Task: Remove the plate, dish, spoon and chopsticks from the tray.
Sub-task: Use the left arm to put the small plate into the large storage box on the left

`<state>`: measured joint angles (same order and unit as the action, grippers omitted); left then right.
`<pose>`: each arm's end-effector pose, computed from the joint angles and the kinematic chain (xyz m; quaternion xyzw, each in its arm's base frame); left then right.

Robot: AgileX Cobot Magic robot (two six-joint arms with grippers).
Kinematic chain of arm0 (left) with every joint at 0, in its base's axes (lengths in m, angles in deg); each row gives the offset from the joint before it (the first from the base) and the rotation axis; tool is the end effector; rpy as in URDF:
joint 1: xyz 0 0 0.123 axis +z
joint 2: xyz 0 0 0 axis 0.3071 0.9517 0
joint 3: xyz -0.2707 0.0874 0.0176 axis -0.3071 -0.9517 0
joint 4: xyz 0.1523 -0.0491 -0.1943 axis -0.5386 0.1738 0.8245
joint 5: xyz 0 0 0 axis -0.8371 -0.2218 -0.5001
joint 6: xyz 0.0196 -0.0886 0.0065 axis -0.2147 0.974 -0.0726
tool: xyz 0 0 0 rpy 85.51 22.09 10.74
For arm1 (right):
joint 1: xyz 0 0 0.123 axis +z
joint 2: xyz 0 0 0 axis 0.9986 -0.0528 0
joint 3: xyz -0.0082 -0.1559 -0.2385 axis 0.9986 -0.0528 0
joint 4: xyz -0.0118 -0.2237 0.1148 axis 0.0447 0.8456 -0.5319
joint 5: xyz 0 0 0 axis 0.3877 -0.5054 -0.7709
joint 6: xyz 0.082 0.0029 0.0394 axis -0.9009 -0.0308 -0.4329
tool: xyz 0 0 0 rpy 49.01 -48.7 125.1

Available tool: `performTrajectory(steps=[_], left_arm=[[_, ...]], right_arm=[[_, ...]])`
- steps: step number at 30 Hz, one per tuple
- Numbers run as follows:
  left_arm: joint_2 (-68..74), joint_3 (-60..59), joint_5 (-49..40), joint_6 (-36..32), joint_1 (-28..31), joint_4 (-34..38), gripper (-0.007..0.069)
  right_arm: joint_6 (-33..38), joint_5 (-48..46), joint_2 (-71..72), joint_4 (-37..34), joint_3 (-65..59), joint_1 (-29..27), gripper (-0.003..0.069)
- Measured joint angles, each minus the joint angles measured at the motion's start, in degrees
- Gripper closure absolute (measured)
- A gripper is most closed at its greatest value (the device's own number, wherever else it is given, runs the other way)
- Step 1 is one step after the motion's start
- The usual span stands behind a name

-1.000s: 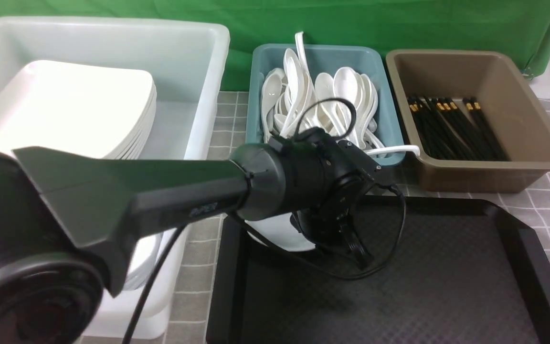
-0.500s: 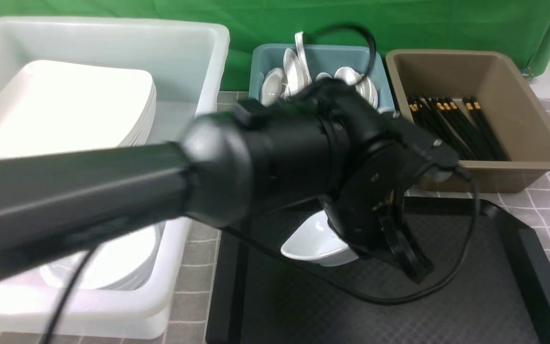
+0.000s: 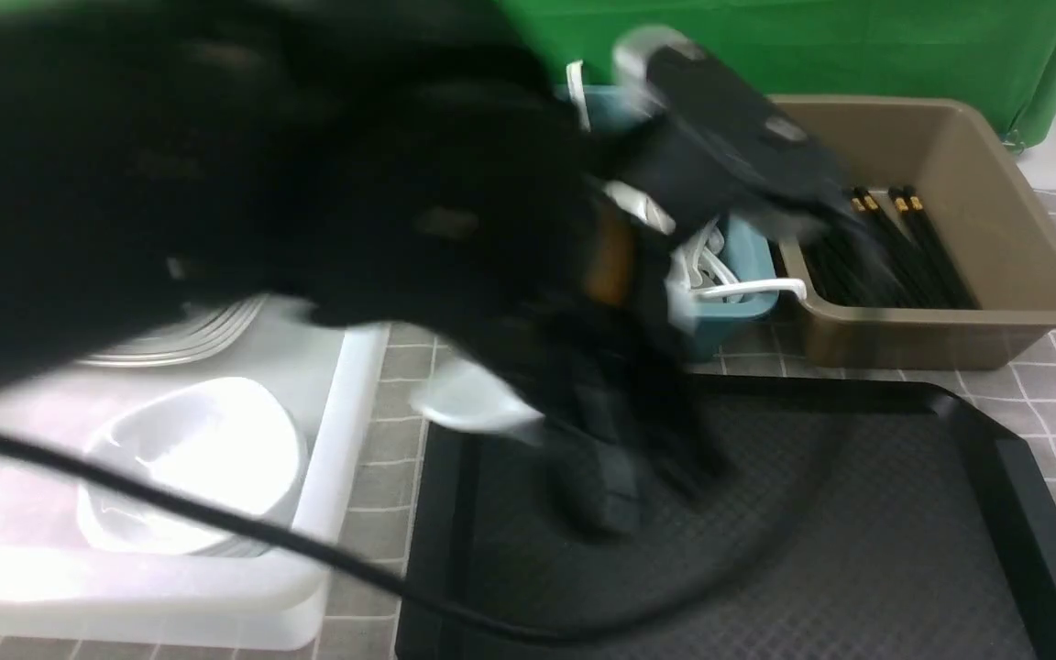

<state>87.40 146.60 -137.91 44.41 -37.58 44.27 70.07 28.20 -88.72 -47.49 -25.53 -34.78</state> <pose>0.1916 -0.2352 0.3732 0.4227 0.8491 -0.0143 0.3165 0.0416 0.0170 0.4045 -0.2439 0.7648 0.2004 0.5616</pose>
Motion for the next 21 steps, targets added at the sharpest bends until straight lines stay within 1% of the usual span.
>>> performTrajectory(steps=[1,3,5,8,9,10,12,14,16,21], left_arm=[[-0.7,-0.6,-0.1,0.2,0.3,-0.8,0.0596],[-4.3,-3.6,-0.7,0.6,3.5,-4.2,0.0596],[-7.6,-7.4,-0.9,0.6,8.3,-5.8,0.0596],[-10.3,-13.3,-0.9,0.6,13.9,-6.4,0.0596],[-10.9,-16.2,0.0,0.6,16.7,-6.5,0.0596],[-11.0,-16.6,0.0,0.6,17.1,-6.5,0.0596],[-11.0,-22.4,4.4,-0.3,20.9,-6.6,0.0596],[-10.4,-26.3,10.2,-0.8,23.0,-6.6,0.0596],[-9.0,-29.0,13.9,-0.9,24.4,-7.0,0.0596],[-5.1,-30.3,16.3,-0.9,26.1,-8.3,0.0596]], right_arm=[[0.0,0.2,0.0,0.0,0.0,0.0,0.0568],[0.0,0.8,0.0,0.0,0.0,0.0,0.0568],[-0.1,0.9,0.0,0.0,0.0,0.0,0.0568],[-0.7,0.9,0.0,0.0,0.0,0.0,0.0568],[-0.8,0.9,0.0,0.0,0.0,0.0,0.0568],[-0.8,0.9,0.0,0.0,0.0,0.0,0.0568],[-0.9,0.9,0.0,0.0,0.0,0.0,0.0568],[-0.9,0.9,0.0,-0.1,0.0,0.0,0.0568],[-1.0,0.9,0.0,-0.1,0.0,0.0,0.0568],[-1.0,0.9,0.0,-0.6,0.0,0.0,0.0568]])
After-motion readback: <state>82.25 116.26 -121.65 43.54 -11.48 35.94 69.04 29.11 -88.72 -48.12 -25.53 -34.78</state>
